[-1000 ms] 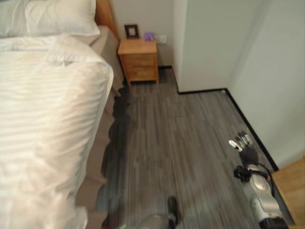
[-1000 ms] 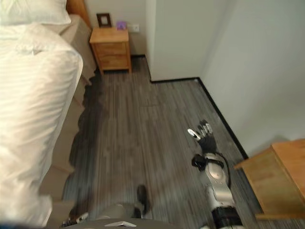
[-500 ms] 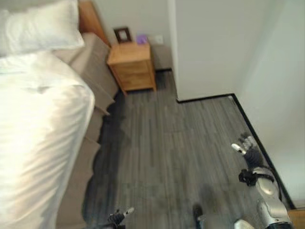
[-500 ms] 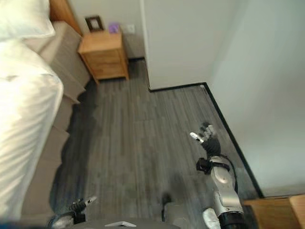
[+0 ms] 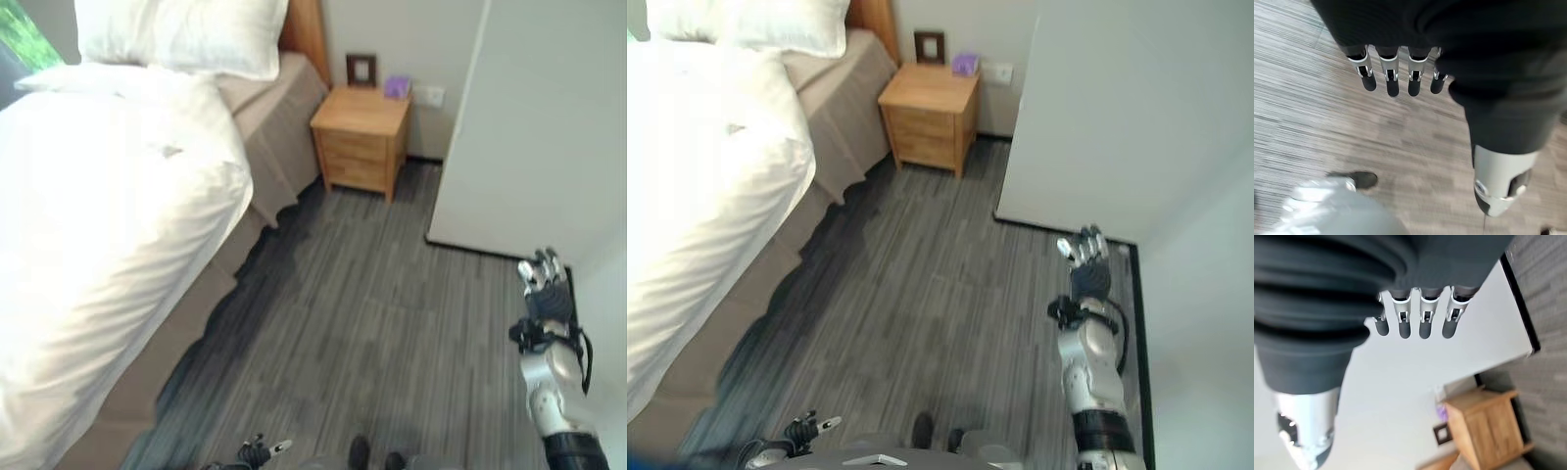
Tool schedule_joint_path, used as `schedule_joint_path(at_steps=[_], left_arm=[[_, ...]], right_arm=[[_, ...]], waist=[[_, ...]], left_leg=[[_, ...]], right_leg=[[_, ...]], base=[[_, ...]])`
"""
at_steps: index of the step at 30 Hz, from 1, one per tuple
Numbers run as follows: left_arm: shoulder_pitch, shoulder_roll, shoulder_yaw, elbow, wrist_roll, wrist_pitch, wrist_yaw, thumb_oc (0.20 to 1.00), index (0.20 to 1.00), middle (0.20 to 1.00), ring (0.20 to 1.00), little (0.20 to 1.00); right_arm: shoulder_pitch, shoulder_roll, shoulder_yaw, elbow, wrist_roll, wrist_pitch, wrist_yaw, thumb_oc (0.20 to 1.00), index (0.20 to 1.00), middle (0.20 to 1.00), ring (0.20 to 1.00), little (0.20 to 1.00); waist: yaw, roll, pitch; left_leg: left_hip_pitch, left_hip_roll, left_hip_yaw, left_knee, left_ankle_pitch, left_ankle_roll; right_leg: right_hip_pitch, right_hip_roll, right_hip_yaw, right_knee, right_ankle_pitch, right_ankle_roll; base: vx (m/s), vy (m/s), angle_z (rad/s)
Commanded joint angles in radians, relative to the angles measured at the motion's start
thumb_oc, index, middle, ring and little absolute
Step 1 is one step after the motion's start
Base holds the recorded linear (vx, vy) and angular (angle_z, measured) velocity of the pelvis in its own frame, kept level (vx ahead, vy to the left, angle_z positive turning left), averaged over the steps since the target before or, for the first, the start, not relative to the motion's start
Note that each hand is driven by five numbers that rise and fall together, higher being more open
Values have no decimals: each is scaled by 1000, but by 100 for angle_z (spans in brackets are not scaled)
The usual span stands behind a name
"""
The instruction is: Making the bed.
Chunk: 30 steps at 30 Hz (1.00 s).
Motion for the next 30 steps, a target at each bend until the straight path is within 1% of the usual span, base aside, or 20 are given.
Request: schedule_joint_path(at_steps=[1, 3, 4, 5, 6, 7, 8, 10, 11, 12, 14, 15, 16, 17, 18, 20, 23, 25, 28, 30], left_arm=[[-26, 15, 47, 91, 19, 0, 8, 1000, 1000, 1000, 1000, 1000], [-26, 17, 51, 96, 27, 0, 9, 1000, 1000, 1000, 1000, 1000], [-40, 33, 65, 96, 34, 3, 21, 1000, 1000, 1000, 1000, 1000], [-40, 33, 66, 96, 34, 3, 21, 1000, 1000, 1000, 1000, 1000], [-48, 41, 70, 94, 28, -1, 28, 1000, 1000, 1000, 1000, 1000], [-49, 45, 73, 87, 25, -3, 31, 1000, 1000, 1000, 1000, 1000], [-43, 47, 80, 70, 12, -6, 28, 1000, 1000, 1000, 1000, 1000], [-42, 47, 79, 69, 12, -6, 28, 1000, 1000, 1000, 1000, 1000], [-48, 42, 80, 56, -12, -11, 27, 1000, 1000, 1000, 1000, 1000], [-44, 31, 93, 50, -43, -9, 38, 1000, 1000, 1000, 1000, 1000], [-41, 25, 96, 47, -51, -9, 35, 1000, 1000, 1000, 1000, 1000], [-124, 44, 92, -71, -115, -32, 98, 1000, 1000, 1000, 1000, 1000], [-112, 45, 89, -74, -119, -32, 83, 1000, 1000, 1000, 1000, 1000], [-94, 46, 104, -51, -134, -34, 75, 1000, 1000, 1000, 1000, 1000], [-94, 46, 104, -51, -134, -34, 75, 1000, 1000, 1000, 1000, 1000], [-61, 40, 134, -46, -183, -31, 73, 1000, 1000, 1000, 1000, 1000], [-46, 46, 151, 11, -152, -17, 69, 1000, 1000, 1000, 1000, 1000], [-46, 59, 171, 70, -125, -6, 86, 1000, 1000, 1000, 1000, 1000], [-32, 47, 186, 17, -176, -13, 70, 1000, 1000, 1000, 1000, 1000], [-19, 28, 167, 5, -194, -15, 60, 1000, 1000, 1000, 1000, 1000]], right_arm=[[87, 1, 14, -114, 9, -50, -1, 1000, 1000, 1000, 1000, 1000], [93, 7, 22, -116, 9, -45, 7, 1000, 1000, 1000, 1000, 1000], [101, 15, 60, -121, -24, -30, 16, 1000, 1000, 1000, 1000, 1000], [100, 15, 60, -121, -24, -30, 16, 1000, 1000, 1000, 1000, 1000], [96, 17, 72, -118, -27, -27, 18, 1000, 1000, 1000, 1000, 1000], [101, 21, 77, -118, -27, -28, 21, 1000, 1000, 1000, 1000, 1000], [118, 16, 69, -134, -57, -22, 25, 1000, 1000, 1000, 1000, 1000], [119, 17, 69, -135, -57, -21, 24, 1000, 1000, 1000, 1000, 1000], [127, 11, 51, -127, -68, -26, 11, 1000, 1000, 1000, 1000, 1000], [121, 12, 47, -133, -54, -36, 2, 1000, 1000, 1000, 1000, 1000], [127, 11, 43, -146, -45, -38, 7, 1000, 1000, 1000, 1000, 1000], [172, -36, 96, -143, -184, -8, 16, 1000, 1000, 1000, 1000, 1000], [166, -41, 101, -133, -214, 2, 14, 1000, 1000, 1000, 1000, 1000], [138, -46, 113, -88, -195, 0, 4, 1000, 1000, 1000, 1000, 1000], [138, -46, 113, -88, -195, -1, 4, 1000, 1000, 1000, 1000, 1000], [97, -56, 107, -102, -163, -12, -2, 1000, 1000, 1000, 1000, 1000], [87, -76, 94, -101, -196, 2, 5, 1000, 1000, 1000, 1000, 1000], [66, -84, 98, -94, -177, 4, 4, 1000, 1000, 1000, 1000, 1000], [36, -139, 107, -99, -252, 24, 13, 1000, 1000, 1000, 1000, 1000], [2, -150, 100, -104, -257, 23, 5, 1000, 1000, 1000, 1000, 1000]], waist=[[-7, -16, -79], [-6, -13, -76], [-11, -9, -35], [-9, -11, -36], [-9, -10, -27], [-8, -11, -29], [0, -22, -43], [-2, -21, -41], [-3, -29, -62], [4, -33, -78], [1, -34, -84], [-97, 1, -50], [-86, -2, -66], [-63, -7, -93], [-63, -7, -93], [-40, -13, -95], [-27, -23, -104], [-14, -44, -108], [8, -62, -107], [18, -65, -103]], left_leg=[[-36, 9, 37, 8, -121, -39], [-34, 9, 53, 8, -125, -34], [-30, 29, 101, 8, -124, -28], [-32, 27, 103, 8, -124, -28], [-27, 30, 117, 9, -127, -30], [-22, 29, 120, 12, -133, -33], [-19, 19, 133, 24, -143, -37], [-17, 20, 131, 24, -143, -38], [-23, 11, 132, 37, -145, -41], [-8, 14, 139, 24, -147, -46], [3, 13, 141, 12, -146, -47], [13, 55, 210, 8, -164, -57], [5, 45, 189, 8, -165, -58], [7, 41, 174, 10, -162, -58], [7, 41, 174, 10, -163, -58], [19, 47, 174, 14, -164, -59], [26, 48, 165, 8, -164, -59], [22, 49, 153, 22, -159, -72], [6, 49, 128, 54, -162, -78], [2, 45, 104, 64, -166, -75]], right_leg=[[86, -12, 26, -199, 75, 39], [68, -9, 43, -177, 75, 44], [-48, 33, 41, 67, 26, 63], [-55, 32, 44, 79, 20, 63], [-67, 31, 13, 131, -11, 57], [-48, 28, -11, 119, -29, 50], [13, 11, -70, 12, -29, 38], [21, 12, -72, 2, -25, 38], [70, 17, -49, -85, -9, 31], [99, 18, -64, -128, 4, 29], [117, 20, -66, -155, 12, 26], [-22, 20, -36, 93, -48, 43], [35, 14, -43, -33, -50, 32], [75, 13, -33, -78, -49, 27], [75, 13, -33, -77, -49, 27], [90, 19, -36, -82, -48, 19], [122, 18, -57, -123, -41, 14], [150, 18, -86, -165, -32, 6], [170, 14, -123, -183, -26, 0], [179, 8, -153, -181, -26, 0]], base=[[44, 217, -68], [-25, 144, -125], [-80, 79, -137], [-84, 95, -163], [21, 15, -128], [87, 4, -107], [92, -12, -62], [66, -19, -49], [137, -59, -42], [138, -59, -13], [82, -34, 1], [7, -35, -1], [-61, -60, 0], [-86, -47, 2], [-63, -65, 5], [-48, -62, 5], [-51, -62, 1], [-82, -119, 15], [-39, -59, 54], [-10, 51, 31]])
